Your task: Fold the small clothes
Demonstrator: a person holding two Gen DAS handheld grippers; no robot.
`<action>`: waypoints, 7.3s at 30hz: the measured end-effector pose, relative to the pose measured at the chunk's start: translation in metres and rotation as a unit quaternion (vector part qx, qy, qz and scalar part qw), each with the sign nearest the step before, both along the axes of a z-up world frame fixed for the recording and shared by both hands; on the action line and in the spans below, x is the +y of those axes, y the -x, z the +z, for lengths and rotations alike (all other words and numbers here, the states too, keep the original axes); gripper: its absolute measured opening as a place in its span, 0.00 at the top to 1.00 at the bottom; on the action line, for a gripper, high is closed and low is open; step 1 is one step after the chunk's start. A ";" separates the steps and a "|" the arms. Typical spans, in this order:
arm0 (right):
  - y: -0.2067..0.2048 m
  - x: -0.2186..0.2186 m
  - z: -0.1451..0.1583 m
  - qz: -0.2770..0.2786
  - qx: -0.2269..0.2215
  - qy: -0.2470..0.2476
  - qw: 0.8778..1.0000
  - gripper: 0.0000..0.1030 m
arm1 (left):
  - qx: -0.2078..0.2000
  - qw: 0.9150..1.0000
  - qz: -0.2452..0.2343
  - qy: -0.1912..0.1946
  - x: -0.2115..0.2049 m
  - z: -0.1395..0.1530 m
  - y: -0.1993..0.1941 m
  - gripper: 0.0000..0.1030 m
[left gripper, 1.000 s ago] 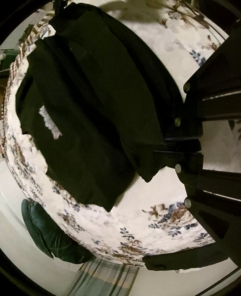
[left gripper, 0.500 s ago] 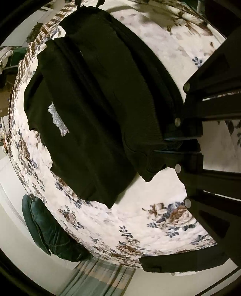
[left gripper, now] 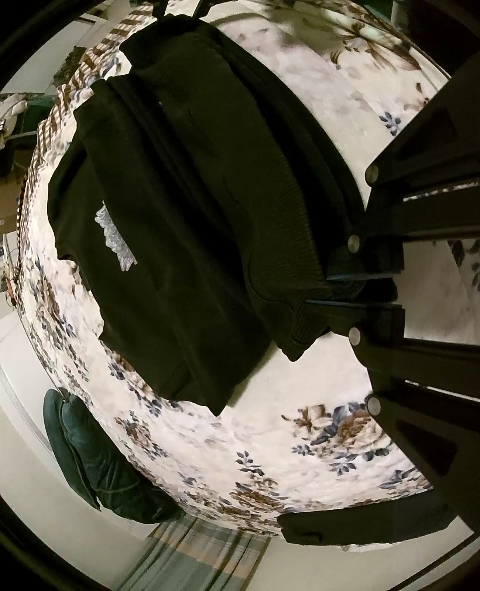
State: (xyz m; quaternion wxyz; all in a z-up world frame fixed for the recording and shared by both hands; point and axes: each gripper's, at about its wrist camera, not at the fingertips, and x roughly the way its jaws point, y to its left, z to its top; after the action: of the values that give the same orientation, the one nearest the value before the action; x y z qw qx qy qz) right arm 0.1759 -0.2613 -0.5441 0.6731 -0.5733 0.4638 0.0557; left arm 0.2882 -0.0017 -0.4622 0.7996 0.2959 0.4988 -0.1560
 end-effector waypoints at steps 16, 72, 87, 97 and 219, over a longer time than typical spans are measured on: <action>-0.014 -0.006 -0.013 -0.003 -0.020 0.031 0.999 0.69 | 0.007 1.000 0.001 0.003 0.002 -0.006 0.001 0.93; -0.267 -0.152 0.050 -0.482 0.028 -0.534 0.694 0.84 | 0.129 0.933 0.239 0.235 0.055 -0.034 -0.209 0.69; -0.263 -0.190 0.054 -0.518 0.026 -0.564 0.642 0.79 | 0.141 0.869 0.321 0.348 0.105 -0.019 -0.194 0.39; -0.278 -0.176 0.041 -0.493 0.065 -0.556 0.666 0.58 | 0.123 0.909 0.269 0.294 0.064 -0.024 -0.208 0.38; -0.169 -0.167 -0.039 -0.579 0.032 -0.756 0.303 0.11 | 0.132 0.679 0.487 0.533 0.099 -0.078 -0.101 0.10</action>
State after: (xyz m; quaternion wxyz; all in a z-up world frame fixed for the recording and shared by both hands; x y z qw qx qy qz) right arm 0.3448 -0.4285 -0.5831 0.6554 0.6052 0.4518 -0.0036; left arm 0.3896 0.0968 -0.5402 0.7108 -0.4888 0.5053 -0.0218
